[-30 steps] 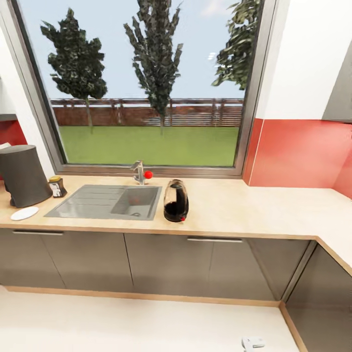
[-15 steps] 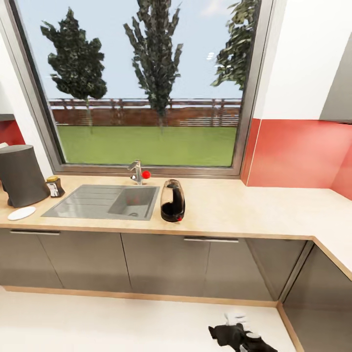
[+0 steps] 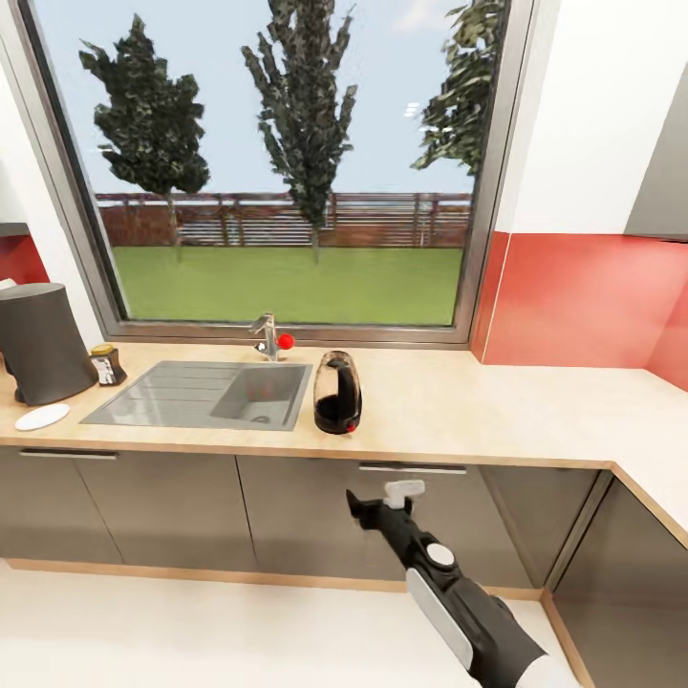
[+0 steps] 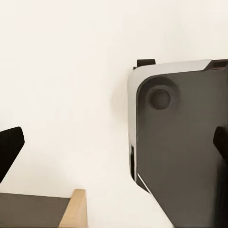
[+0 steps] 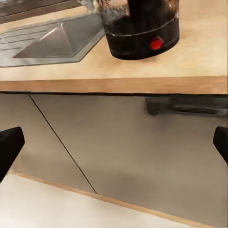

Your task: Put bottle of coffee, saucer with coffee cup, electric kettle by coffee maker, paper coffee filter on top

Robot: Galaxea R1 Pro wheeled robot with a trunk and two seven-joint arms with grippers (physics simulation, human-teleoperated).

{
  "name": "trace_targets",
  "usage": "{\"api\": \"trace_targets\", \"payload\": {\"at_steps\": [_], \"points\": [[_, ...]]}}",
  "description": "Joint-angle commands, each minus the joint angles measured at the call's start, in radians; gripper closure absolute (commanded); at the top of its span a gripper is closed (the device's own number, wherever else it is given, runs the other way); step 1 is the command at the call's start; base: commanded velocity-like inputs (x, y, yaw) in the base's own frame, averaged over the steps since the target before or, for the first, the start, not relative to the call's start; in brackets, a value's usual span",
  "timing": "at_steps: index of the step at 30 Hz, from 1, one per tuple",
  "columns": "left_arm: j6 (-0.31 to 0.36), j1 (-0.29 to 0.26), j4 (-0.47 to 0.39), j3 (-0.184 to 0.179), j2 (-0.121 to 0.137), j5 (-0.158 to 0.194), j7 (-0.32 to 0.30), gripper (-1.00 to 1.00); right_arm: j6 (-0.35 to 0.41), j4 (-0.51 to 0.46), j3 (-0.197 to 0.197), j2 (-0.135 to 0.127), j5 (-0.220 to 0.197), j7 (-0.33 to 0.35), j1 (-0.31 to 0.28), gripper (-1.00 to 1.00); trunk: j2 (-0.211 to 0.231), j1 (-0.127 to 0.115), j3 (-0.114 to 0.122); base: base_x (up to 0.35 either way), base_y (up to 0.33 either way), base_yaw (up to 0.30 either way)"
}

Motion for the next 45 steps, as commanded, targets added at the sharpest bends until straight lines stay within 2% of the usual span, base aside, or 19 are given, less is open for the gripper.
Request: {"api": "trace_targets", "payload": {"at_steps": [1,5,6,7,10,12,14,16,30,32,35,38,45], "points": [[-0.003,0.0,0.0,-0.008,0.001,0.003,0.0,-1.0,0.002,-0.024,0.003,0.003,0.002,-0.013,-0.001,-1.0,-0.002,0.001,-0.002,0.0,0.0,0.0],[-0.005,0.001,0.0,-0.009,0.002,0.004,-0.001,-1.0,0.009,-0.203,-0.002,0.017,0.143,-0.049,-0.003,-1.0,-0.002,0.001,-0.002,0.0,0.0,0.0],[-0.005,0.001,0.0,-0.009,0.002,0.004,-0.001,-1.0,0.011,-0.253,-0.004,0.039,0.182,-0.157,-0.025,-1.0,-0.002,0.001,-0.002,0.0,0.0,0.0],[-0.004,0.001,0.0,-0.008,0.002,0.004,-0.001,-1.0,0.011,-0.254,-0.004,0.044,0.186,-0.185,-0.037,-1.0,-0.002,0.001,-0.002,0.0,0.0,0.0],[-0.001,0.002,0.016,-0.008,0.003,0.004,0.0,-1.0,0.007,-0.202,-0.008,0.053,0.192,-0.234,-0.093,-1.0,-0.002,0.001,-0.002,0.02,0.005,0.0],[0.0,0.003,0.034,-0.008,0.004,0.004,0.0,-1.0,0.006,-0.175,-0.014,0.053,0.193,-0.238,-0.101,-1.0,-0.002,0.001,-0.002,0.205,0.05,0.0],[0.0,0.012,0.039,-0.007,0.005,0.004,0.0,-1.0,0.0,-0.08,-0.015,0.052,0.192,-0.239,-0.103,-1.0,-0.002,0.001,-0.002,0.304,0.074,0.0],[0.0,0.014,0.04,-0.007,0.005,0.004,0.0,-1.0,-0.003,-0.047,-0.014,0.051,0.192,-0.238,-0.104,-1.0,-0.002,0.001,-0.002,0.318,0.077,0.0],[0.0,0.015,0.04,-0.007,0.003,0.004,0.0,-1.0,-0.004,-0.026,-0.01,0.048,0.192,-0.234,-0.104,-1.0,-0.002,0.001,-0.002,0.297,0.163,0.0],[-0.002,0.015,0.04,-0.008,0.003,0.004,0.0,-1.0,-0.005,-0.014,-0.01,0.046,0.192,-0.234,-0.104,-1.0,-0.002,0.001,-0.002,0.099,0.041,0.0],[-0.003,0.015,0.04,-0.008,0.003,0.004,0.0,-1.0,-0.016,0.055,-0.015,0.045,0.19,-0.233,-0.104,-1.0,-0.002,0.001,-0.002,0.056,0.006,0.0],[-0.002,0.015,0.04,-0.008,0.002,0.004,0.0,-1.0,-0.049,0.064,-0.015,0.045,0.191,-0.232,-0.104,-1.0,-0.002,0.001,-0.002,0.21,0.001,0.0],[-0.002,0.015,0.04,-0.008,0.002,0.004,0.0,-1.0,-0.061,0.066,-0.015,0.044,0.191,-0.232,-0.104,-1.0,-0.002,0.001,-0.002,0.059,0.0,0.0]]}}
